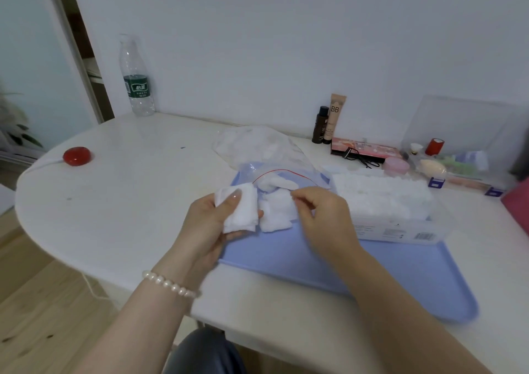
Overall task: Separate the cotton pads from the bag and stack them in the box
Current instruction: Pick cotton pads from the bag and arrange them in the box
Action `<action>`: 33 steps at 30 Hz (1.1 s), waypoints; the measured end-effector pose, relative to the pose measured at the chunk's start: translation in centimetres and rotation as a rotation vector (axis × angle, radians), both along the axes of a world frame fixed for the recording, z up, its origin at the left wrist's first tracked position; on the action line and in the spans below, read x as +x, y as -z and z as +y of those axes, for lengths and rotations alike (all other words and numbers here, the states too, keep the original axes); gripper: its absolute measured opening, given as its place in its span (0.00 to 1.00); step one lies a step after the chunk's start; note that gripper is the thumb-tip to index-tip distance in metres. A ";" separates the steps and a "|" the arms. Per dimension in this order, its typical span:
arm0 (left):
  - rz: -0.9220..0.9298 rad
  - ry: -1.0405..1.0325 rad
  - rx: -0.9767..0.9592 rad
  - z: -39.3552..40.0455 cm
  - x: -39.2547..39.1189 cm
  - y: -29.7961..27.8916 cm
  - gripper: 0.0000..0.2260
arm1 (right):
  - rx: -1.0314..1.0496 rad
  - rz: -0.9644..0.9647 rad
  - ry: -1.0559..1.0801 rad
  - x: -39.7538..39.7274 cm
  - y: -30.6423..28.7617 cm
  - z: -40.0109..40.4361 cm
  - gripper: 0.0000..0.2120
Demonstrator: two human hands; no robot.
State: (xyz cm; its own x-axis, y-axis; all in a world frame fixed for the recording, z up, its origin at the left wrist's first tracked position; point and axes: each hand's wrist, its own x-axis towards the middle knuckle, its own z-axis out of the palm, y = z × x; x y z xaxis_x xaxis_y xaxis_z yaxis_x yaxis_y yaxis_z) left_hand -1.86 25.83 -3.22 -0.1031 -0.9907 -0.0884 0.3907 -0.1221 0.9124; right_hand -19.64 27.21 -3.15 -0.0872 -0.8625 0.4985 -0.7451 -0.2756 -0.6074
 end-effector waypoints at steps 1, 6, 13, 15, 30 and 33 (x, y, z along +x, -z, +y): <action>0.006 0.000 0.009 0.0 0.1 0.1 0.10 | 0.045 0.095 -0.012 0.4 0.4 -0.2 0.07; 0.050 -0.005 0.008 -0.1 0.2 0.5 0.17 | 0.230 0.348 -0.105 1.7 1.7 -0.3 0.21; 0.102 0.008 -0.006 -0.1 0.2 0.6 0.13 | 0.251 0.341 -0.091 0.9 1.6 -0.2 0.15; 0.123 0.016 -0.007 -0.1 0.3 0.5 0.12 | 0.184 0.298 -0.069 0.7 1.7 -0.5 0.10; 0.110 0.210 0.049 0.6 -3.0 0.7 0.11 | 0.521 -1.024 -0.444 -2.1 -2.6 1.8 0.04; 0.104 0.254 0.066 0.8 -3.6 0.6 0.11 | 0.486 -0.972 -0.441 -1.9 -2.8 1.9 0.15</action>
